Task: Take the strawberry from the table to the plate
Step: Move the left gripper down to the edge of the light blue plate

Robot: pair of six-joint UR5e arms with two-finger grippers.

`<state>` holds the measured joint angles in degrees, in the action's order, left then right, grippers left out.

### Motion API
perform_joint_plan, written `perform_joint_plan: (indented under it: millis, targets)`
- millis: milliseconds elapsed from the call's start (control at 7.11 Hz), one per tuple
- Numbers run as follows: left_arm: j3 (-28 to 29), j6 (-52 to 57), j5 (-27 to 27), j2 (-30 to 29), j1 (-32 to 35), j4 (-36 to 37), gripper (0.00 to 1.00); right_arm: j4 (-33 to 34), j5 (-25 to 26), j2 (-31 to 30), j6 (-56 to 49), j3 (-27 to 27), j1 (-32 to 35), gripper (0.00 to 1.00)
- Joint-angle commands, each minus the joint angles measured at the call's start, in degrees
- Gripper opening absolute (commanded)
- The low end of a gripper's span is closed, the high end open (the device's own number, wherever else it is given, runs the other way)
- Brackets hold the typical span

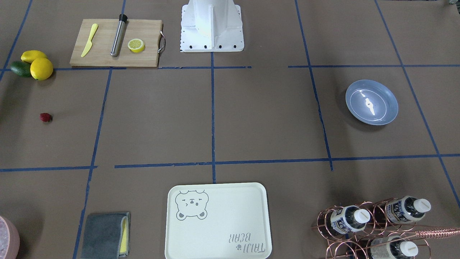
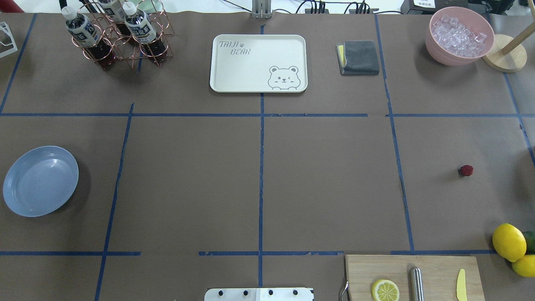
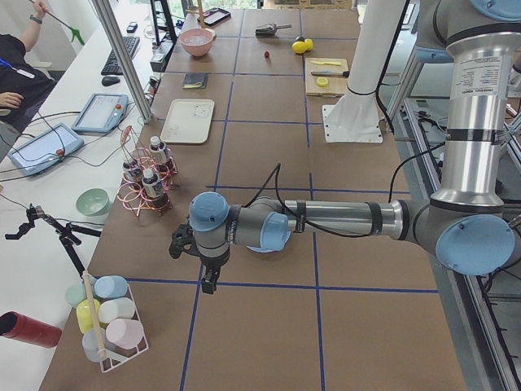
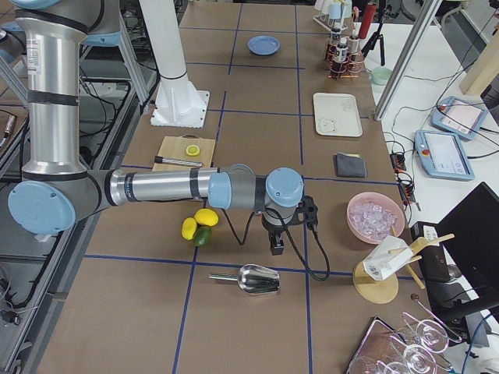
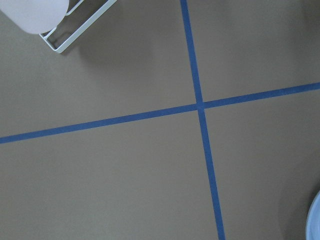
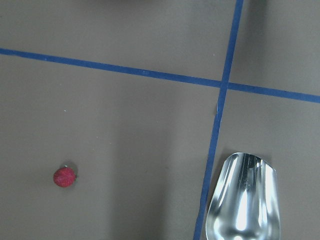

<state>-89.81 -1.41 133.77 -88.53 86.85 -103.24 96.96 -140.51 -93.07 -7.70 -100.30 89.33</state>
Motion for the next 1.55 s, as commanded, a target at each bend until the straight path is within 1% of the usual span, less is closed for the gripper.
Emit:
perform_joint_plan:
  millis: [0, 141, 281, 422, 563, 844, 985, 1126, 1407]
  targets:
    - [0.2, -17.5, 0.6, 5.2, -8.6, -17.7, 1.00, 0.0, -0.1, 1.9, 5.8, -0.8, -0.1, 1.00]
    - [0.2, -25.3, 0.6, 8.3, -12.7, -26.8, 1.00, 0.0, -0.2, 1.9, 5.9, -1.3, -0.1, 1.00]
    - [0.3, -35.8, 0.6, 11.7, -16.3, -37.7, 1.00, 0.2, 0.2, 2.4, 5.9, -3.0, -0.3, 1.00]
    - [0.3, -44.3, 0.4, 14.2, -21.4, -45.8, 1.00, 0.4, -0.3, 3.4, 6.0, -3.5, -0.5, 1.00]
    - [0.4, -49.3, -0.1, 14.3, -25.0, -48.1, 1.00, 0.2, -0.4, 3.3, 6.0, -3.3, -0.6, 1.00]
    - [1.2, -50.4, -3.6, 14.4, -27.6, -48.1, 1.00, 0.1, -0.7, 3.2, 6.2, -3.4, -0.6, 1.00]
    - [1.7, -50.8, -5.4, 14.3, -28.6, -48.1, 0.99, 0.2, -1.7, 3.4, 6.2, -3.4, -0.6, 1.00]
    - [1.8, -51.2, -6.8, 14.2, -29.3, -48.1, 0.96, 0.2, -1.7, 4.6, 6.2, -3.8, -0.6, 1.00]
    - [1.9, -52.8, -7.0, 13.7, -30.6, -48.0, 0.82, 0.2, -2.0, 4.2, 6.3, -3.8, -0.6, 1.00]
